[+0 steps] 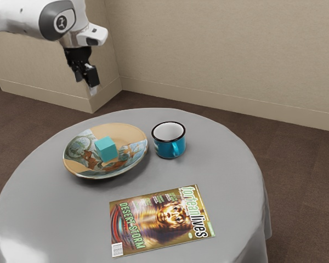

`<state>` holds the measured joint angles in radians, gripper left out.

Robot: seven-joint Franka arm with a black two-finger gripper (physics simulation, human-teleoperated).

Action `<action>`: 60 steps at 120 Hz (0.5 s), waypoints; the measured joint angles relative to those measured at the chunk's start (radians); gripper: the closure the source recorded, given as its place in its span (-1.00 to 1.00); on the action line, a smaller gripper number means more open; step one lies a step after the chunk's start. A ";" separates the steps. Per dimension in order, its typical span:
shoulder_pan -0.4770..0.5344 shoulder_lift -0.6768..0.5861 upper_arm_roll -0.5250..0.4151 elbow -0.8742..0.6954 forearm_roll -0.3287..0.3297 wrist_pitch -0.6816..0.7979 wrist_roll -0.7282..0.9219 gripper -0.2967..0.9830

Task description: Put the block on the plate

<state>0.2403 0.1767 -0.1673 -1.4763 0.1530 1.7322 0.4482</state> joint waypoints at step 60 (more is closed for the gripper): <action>-0.171 -0.123 0.212 0.013 -0.057 -0.177 -0.201 -0.54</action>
<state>0.0692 0.0542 0.0448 -1.4634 0.0960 1.5557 0.2471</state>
